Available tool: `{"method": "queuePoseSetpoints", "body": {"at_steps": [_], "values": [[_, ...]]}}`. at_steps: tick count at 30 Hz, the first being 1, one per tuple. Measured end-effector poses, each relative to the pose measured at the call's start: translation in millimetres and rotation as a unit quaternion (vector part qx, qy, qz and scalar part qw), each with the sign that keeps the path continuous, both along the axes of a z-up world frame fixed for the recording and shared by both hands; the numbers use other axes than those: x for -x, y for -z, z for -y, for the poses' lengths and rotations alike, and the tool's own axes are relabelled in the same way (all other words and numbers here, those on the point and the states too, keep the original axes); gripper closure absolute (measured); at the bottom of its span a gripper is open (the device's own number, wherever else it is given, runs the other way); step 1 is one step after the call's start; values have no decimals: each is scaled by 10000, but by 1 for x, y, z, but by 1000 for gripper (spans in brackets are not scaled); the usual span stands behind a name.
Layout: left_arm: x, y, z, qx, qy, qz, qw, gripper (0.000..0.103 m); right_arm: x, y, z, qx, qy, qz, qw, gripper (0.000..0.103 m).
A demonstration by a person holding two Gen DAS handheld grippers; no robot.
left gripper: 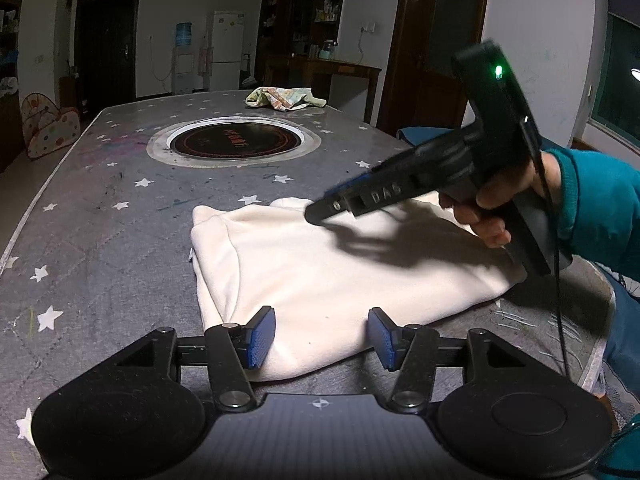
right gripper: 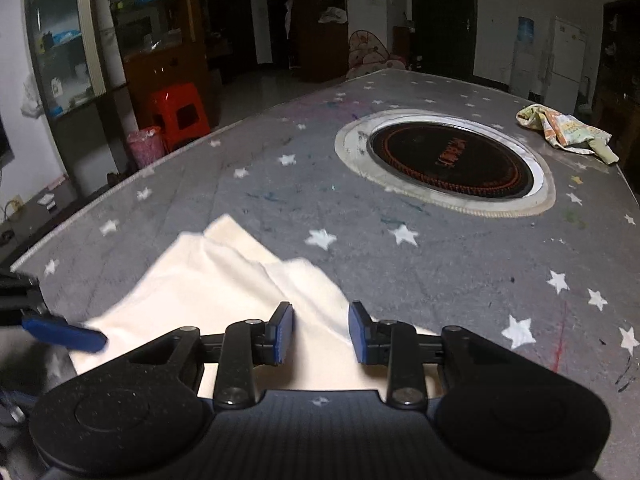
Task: Fold clothes
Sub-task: 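Press the right gripper across the folded cream sweatshirt to flatten it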
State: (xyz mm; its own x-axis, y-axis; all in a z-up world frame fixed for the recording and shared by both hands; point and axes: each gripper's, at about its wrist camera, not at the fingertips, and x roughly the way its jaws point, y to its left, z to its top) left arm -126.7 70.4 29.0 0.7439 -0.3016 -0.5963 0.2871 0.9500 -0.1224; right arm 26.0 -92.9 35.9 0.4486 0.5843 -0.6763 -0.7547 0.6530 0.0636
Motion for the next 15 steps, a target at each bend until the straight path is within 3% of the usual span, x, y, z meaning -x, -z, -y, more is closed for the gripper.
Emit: {"method": "queuePoseSetpoints", "body": {"at_steps": [7, 11, 15], "values": [[1, 2, 0, 47, -3, 26, 10000, 45, -4, 0, -32, -23, -240, 45, 9997, 74], [2, 2, 0, 53, -2, 37, 10000, 45, -7, 8, -43, 192, -153, 227, 9994, 62], [1, 2, -1, 101, 6, 37, 9999, 44, -6, 2, -42, 107, -59, 207, 9997, 63]]}}
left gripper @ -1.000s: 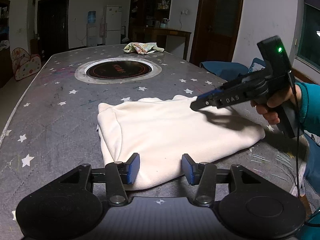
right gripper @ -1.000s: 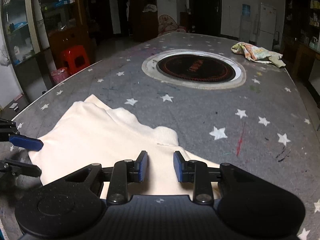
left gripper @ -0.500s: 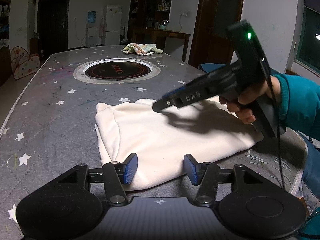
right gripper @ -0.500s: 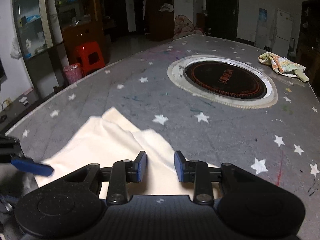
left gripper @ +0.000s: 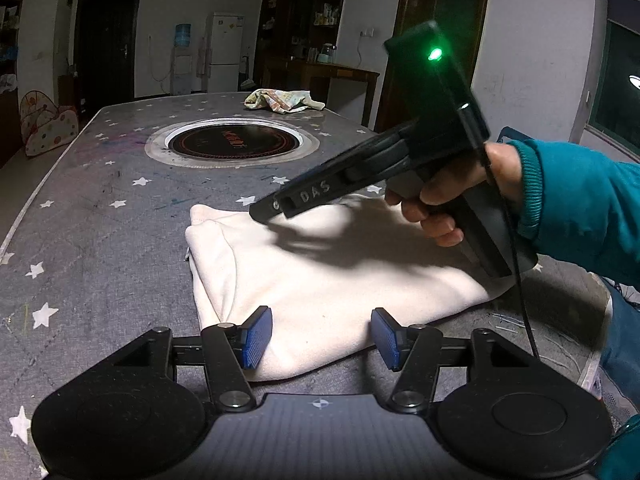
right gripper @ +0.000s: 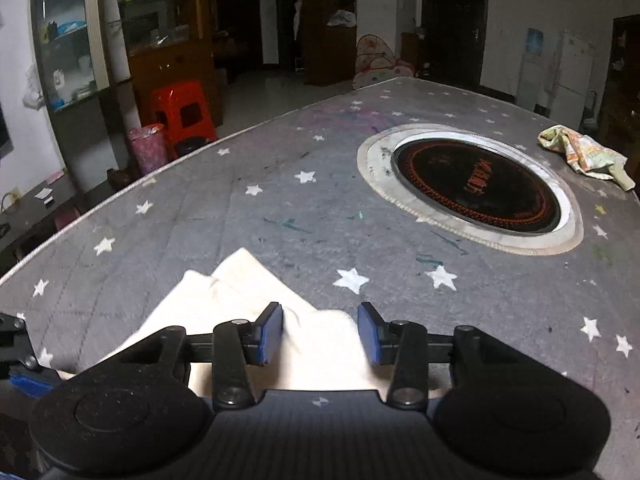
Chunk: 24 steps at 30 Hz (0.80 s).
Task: Fold clothes
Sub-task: 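Press the right gripper across the folded cream sweatshirt to flatten it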
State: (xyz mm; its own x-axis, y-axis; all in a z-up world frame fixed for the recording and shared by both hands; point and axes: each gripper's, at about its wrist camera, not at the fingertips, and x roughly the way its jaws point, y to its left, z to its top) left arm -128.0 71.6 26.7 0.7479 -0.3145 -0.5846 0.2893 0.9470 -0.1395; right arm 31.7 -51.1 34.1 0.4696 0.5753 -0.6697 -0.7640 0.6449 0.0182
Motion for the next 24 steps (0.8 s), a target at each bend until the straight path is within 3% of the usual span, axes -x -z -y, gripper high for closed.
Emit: {"method": "queuePoseSetpoints", "body": {"at_steps": [6, 11, 24], "values": [[-1, 0, 1, -20, 18, 0, 10000, 43, 13, -8, -14, -89, -469, 61, 9988, 63], [0, -4, 0, -75, 13, -13, 10000, 43, 7, 5, -21, 118, -427, -15, 9990, 63], [8, -15, -17, -271, -467, 64, 9985, 30, 40, -39, 17, -71, -489, 336, 9982, 60]]}}
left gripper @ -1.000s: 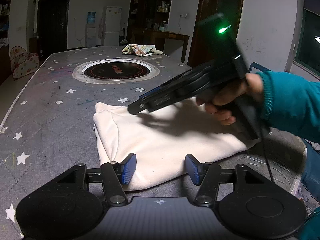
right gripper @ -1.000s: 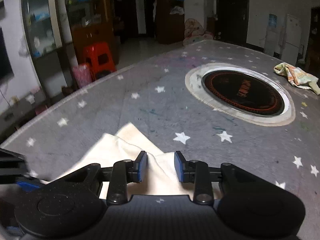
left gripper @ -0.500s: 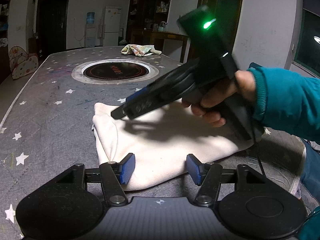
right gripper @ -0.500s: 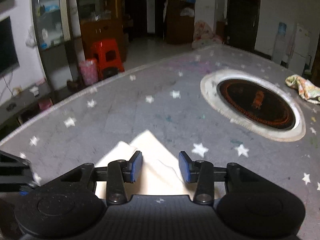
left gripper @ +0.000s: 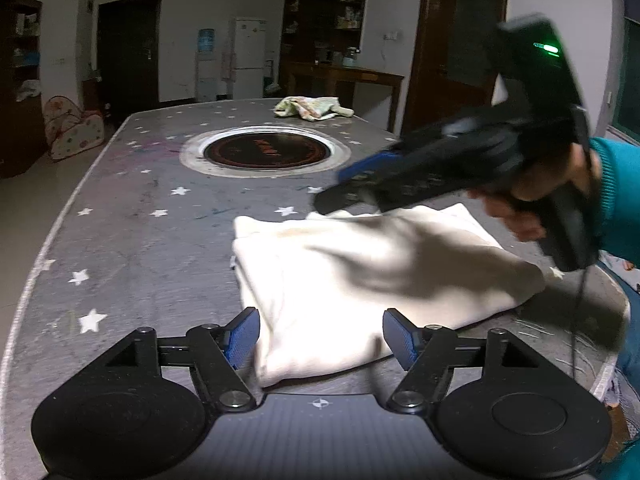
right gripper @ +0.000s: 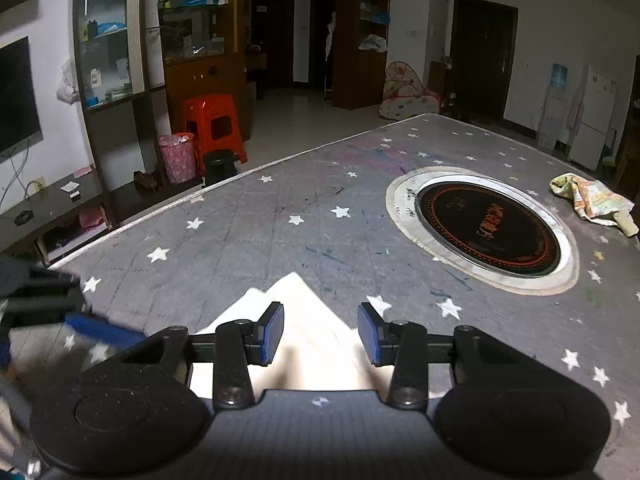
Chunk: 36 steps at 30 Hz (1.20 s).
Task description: Fold clothes
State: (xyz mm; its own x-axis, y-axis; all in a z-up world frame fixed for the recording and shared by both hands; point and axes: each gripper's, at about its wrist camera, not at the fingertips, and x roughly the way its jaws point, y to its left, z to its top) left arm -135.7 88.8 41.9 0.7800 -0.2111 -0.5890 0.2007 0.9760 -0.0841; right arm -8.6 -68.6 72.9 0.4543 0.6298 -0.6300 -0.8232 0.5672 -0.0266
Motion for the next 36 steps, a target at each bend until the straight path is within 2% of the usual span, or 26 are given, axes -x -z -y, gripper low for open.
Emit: {"method": "queuePoseSetpoints", "body": {"at_steps": [13, 16, 19, 23, 25, 34, 36], "values": [[3, 2, -17, -109, -421, -118, 9990, 21, 41, 0, 18, 227, -95, 157, 9996, 49], [4, 2, -20, -122, -498, -113, 9986, 17, 50, -1, 19, 291, -150, 250, 9992, 44], [6, 1, -22, -126, -576, -108, 9982, 13, 56, -2, 20, 278, -180, 276, 9991, 33], [9, 0, -24, -119, -655, -91, 9977, 7, 63, 2, 21, 268, -164, 231, 9992, 29], [11, 0, -24, -96, -681, -81, 9976, 4, 66, 5, 22, 273, -152, 200, 9993, 21], [13, -10, -19, 60, -714, 97, 9974, 0, 71, 13, 51, 68, 388, -25, 9992, 20], [11, -11, -15, 133, -677, 113, 9976, 0, 70, 14, 62, -7, 546, -101, 9985, 16]]}}
